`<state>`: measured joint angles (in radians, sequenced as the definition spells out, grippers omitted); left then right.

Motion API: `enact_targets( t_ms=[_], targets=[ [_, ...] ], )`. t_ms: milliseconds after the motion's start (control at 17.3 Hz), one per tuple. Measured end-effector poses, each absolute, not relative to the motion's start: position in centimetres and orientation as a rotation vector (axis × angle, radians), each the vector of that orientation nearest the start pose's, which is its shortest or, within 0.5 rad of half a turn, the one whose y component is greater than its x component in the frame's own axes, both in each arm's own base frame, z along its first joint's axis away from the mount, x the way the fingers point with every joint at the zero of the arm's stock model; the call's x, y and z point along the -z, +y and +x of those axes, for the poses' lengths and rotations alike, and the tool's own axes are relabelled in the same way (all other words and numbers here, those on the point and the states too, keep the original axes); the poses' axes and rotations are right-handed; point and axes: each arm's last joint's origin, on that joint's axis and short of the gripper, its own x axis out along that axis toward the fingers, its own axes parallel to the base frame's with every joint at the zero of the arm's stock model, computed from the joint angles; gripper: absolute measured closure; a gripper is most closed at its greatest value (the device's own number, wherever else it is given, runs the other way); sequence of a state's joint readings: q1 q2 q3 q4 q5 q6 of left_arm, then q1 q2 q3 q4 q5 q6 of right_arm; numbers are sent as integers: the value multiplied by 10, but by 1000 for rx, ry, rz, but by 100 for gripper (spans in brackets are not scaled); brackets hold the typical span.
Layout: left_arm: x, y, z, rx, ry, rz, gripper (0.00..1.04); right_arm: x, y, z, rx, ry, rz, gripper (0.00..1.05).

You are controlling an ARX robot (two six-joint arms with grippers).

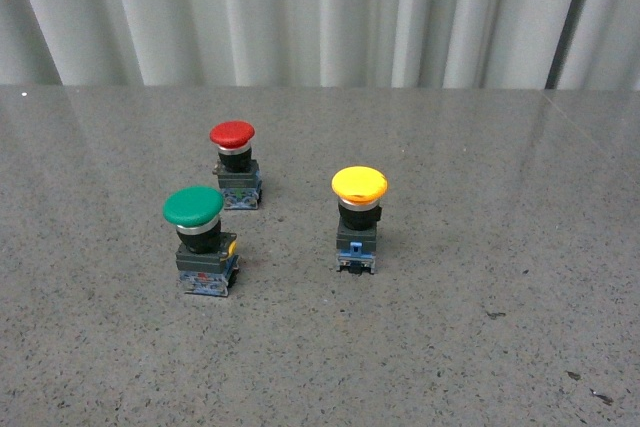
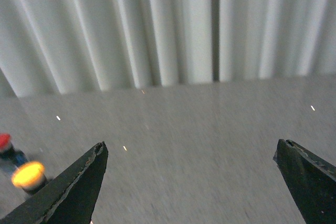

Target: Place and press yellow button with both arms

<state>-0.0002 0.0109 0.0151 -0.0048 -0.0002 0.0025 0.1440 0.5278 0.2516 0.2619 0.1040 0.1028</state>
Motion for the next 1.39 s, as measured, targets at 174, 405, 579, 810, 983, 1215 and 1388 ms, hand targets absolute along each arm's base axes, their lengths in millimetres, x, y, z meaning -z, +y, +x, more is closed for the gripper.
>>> enact_targets(
  t_ms=[174,405,579,810,983,1215,1388],
  targets=[
    [-167,0,97,0,0,2,7,-259,54,206,-174,21,96,6],
    [-167,0,97,0,0,3,7,-250,109,262,-305,157,63,6],
    [-167,0,97,0,0,2,7,-235,149,271,-404,229,28,15],
    [-167,0,97,0,1,2,7,-215,163,273,-428,293,3,61],
    [-167,0,97,0,0,2,7,-204,176,272,-462,328,-16,103],
    [-167,0,97,0,0,3,7,-197,186,280,-471,345,-24,103],
    [-167,0,97,0,0,3,7,-191,192,283,-482,361,-31,103]
  ],
)
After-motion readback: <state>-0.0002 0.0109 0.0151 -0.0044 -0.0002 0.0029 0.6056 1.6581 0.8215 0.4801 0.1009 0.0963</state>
